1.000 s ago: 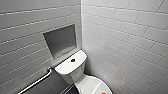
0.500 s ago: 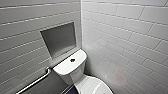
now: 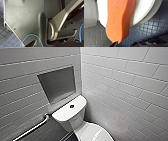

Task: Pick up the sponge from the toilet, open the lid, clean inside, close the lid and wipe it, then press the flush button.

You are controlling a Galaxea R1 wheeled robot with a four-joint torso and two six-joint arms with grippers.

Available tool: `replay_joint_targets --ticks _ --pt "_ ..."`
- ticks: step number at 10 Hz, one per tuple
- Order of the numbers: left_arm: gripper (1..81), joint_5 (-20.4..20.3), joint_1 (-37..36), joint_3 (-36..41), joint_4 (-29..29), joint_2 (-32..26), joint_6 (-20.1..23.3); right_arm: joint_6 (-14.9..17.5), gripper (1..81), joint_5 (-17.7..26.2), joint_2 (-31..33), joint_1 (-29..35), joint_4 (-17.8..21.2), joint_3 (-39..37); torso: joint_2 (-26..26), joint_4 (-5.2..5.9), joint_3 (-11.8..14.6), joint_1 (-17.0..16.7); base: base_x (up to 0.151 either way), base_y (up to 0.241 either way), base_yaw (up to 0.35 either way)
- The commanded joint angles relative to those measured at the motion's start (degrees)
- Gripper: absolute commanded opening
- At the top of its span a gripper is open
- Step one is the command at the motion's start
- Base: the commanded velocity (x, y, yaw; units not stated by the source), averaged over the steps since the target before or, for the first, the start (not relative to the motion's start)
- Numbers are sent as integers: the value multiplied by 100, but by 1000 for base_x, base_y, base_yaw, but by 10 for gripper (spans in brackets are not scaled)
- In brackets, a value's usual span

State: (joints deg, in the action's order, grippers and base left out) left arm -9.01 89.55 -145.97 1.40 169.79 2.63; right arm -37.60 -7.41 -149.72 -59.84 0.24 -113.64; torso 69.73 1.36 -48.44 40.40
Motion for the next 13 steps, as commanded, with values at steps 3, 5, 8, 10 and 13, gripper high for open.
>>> replay_joint_targets --ticks 3,5,8,10,13 --pt "811 417 156 42 -8 -15 -26 -152 811 214 221 767 64 185 280 0 -100 172 0 0 0" --pt "811 426 163 42 -17 11 -26 -239 811 240 204 881 72 177 492 0 -140 306 0 0 0" --pt "811 435 164 42 -34 20 -35 -353 811 258 81 1083 55 133 536 0 -144 341 0 0 0" --pt "811 435 172 34 -87 11 -35 -467 811 267 -42 1189 55 -7 1116 0 -146 715 0 0 0" --pt "811 444 173 33 -96 3 -35 -538 811 504 -271 1286 72 -298 892 0 -360 560 0 0 0"
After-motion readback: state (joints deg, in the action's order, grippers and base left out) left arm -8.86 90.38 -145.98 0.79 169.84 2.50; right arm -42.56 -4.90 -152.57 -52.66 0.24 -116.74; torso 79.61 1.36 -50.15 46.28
